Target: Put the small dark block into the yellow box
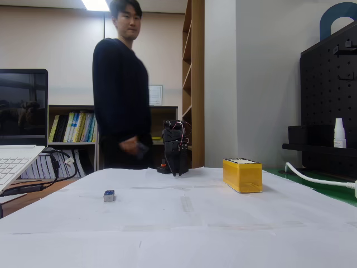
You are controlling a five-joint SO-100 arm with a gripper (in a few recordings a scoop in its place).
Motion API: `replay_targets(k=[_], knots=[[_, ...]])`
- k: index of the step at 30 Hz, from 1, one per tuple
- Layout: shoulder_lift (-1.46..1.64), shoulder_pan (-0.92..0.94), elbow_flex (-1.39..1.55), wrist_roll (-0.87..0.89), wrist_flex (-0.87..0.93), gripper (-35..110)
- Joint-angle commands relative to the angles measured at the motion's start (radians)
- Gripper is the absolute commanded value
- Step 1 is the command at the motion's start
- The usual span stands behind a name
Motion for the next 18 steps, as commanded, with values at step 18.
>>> replay_targets(k=[18], knots=[[-0.011,-0.014,0.018,0.005,0.072,0]])
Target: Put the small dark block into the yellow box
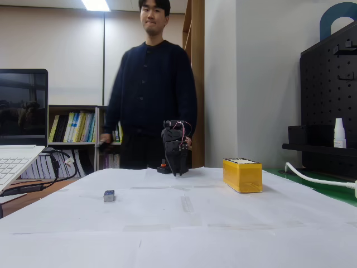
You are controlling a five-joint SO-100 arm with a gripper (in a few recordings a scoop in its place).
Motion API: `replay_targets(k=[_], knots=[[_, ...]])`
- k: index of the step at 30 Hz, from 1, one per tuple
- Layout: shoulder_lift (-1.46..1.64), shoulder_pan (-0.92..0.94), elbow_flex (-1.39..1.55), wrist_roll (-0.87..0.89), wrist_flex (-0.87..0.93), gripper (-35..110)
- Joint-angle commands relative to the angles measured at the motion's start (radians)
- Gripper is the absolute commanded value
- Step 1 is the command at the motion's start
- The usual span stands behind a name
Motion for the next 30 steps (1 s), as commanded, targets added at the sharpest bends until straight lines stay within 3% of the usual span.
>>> replay_targets(k=[1,9,23,30], knots=[[-0.011,0.005,0.018,0.002,0.072,0],[0.187,-0.008,0.190,0.005,-0.026,0],[0.792,0.069,0.979,-0.017,0.172,0],[0.953,0.218,1.129,-0.209,0.186,0]])
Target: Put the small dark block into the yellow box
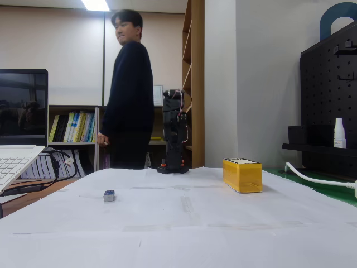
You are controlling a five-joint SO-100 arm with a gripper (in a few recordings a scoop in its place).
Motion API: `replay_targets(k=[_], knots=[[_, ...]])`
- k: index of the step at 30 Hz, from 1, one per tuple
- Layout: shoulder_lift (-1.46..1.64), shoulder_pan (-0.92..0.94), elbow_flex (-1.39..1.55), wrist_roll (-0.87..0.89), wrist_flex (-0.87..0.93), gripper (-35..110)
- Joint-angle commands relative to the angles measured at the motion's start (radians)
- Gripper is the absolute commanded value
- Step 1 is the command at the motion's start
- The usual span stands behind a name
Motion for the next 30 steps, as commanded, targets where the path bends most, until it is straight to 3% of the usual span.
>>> replay_targets(k=[1,17,19,30], knots=[[0.087,0.078,0.133,-0.112,0.008,0],[0.402,0.296,0.387,-0.660,-0.080,1],[0.515,0.354,0.520,-0.755,-0.057,8],[0.753,0.440,0.655,-0.836,-0.225,17]])
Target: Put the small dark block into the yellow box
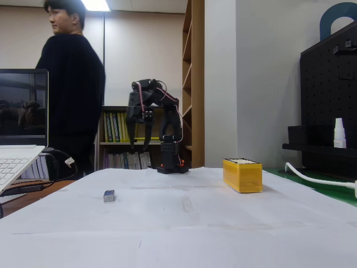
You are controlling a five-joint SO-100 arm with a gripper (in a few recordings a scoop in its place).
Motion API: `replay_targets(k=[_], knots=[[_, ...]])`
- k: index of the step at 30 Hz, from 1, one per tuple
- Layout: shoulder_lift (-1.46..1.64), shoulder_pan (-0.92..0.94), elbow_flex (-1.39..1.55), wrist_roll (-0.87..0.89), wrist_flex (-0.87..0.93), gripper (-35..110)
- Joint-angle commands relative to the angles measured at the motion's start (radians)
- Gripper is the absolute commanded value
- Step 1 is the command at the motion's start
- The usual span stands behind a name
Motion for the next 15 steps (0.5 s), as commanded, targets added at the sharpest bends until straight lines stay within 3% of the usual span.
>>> replay_targets(k=[1,9,15], knots=[[0.029,0.014,0.089,-0.569,-0.058,18],[0.156,0.012,0.158,-0.560,-0.115,29],[0.291,0.021,0.241,-0.612,-0.161,30]])
